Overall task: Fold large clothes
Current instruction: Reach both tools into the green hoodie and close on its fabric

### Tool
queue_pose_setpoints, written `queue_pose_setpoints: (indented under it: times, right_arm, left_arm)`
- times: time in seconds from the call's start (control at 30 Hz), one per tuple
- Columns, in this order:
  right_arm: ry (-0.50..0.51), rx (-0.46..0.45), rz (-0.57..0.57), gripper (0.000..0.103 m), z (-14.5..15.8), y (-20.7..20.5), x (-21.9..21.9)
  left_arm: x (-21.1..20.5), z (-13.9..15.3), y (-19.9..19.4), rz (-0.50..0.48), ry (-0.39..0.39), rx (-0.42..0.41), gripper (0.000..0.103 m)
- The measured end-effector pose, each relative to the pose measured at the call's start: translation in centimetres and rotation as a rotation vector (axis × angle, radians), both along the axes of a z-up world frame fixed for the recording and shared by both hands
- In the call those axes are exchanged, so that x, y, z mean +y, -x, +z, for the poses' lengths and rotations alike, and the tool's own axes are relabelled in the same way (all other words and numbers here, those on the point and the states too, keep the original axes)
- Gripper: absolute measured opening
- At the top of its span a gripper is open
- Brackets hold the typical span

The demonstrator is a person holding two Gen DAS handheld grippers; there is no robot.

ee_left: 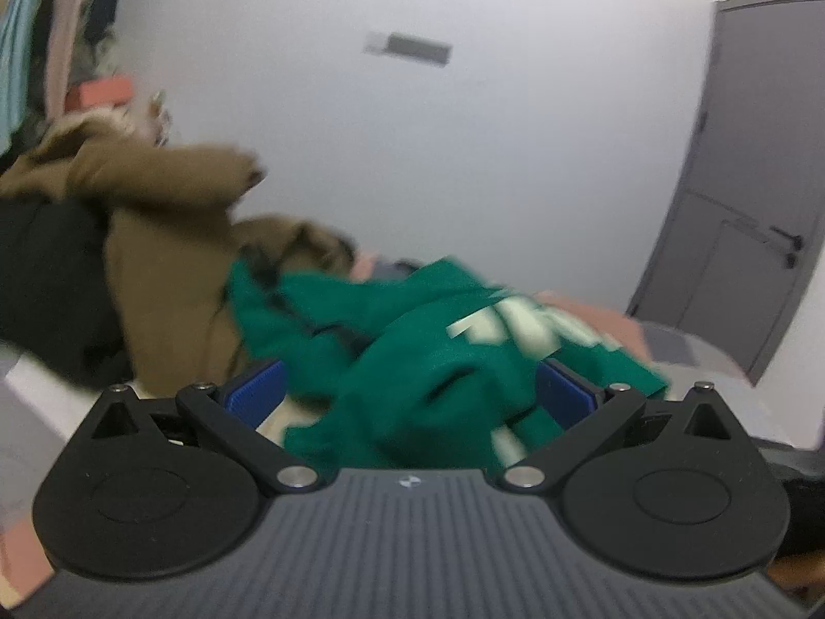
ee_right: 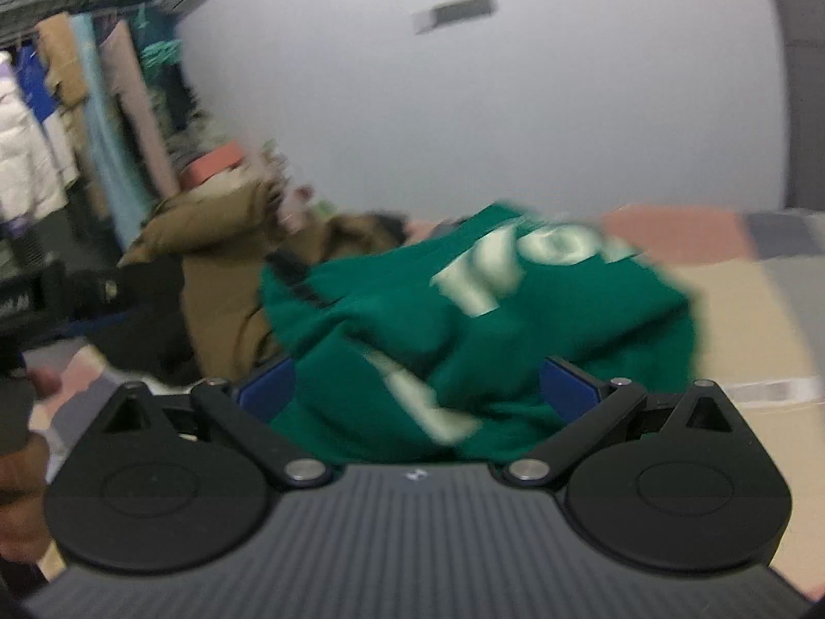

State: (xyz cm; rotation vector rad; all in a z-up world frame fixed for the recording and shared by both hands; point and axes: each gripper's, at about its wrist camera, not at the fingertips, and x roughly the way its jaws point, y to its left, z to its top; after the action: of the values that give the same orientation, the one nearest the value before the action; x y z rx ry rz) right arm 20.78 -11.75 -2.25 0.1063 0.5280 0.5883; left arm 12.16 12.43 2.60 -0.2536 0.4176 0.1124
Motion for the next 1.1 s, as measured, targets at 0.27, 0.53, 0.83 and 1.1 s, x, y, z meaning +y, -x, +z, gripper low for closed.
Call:
queue_pose_setpoints:
  times: [0.27, 0.53, 0.83, 1.1]
  right_arm:
    - [0.121, -0.009, 0.022, 0.091, -6.6, -5.4, 10.5]
    - [0.097, 0.026, -0.039, 0.026, -4.9, -8.3, 9.4]
    - [0.016, -0.139, -0.034, 0.016, 6.3, -3.4, 2.1]
    - [-0.064, -0.188, 0.043, 0.015, 11.1, 4.6, -4.0]
  left_arm:
    - [7.3, -6.6, -0.3, 0.069, 0.17, 0.046, 0.103]
    - [9.7, -8.8, 0.3, 0.067, 0.297, 0.031, 0.103]
    - [9.1, -7.9, 1.1, 0.049, 0.362, -0.027, 0.103]
    - [7.1, -6.1, 2.8, -0.035, 0.376, -0.07, 0.103]
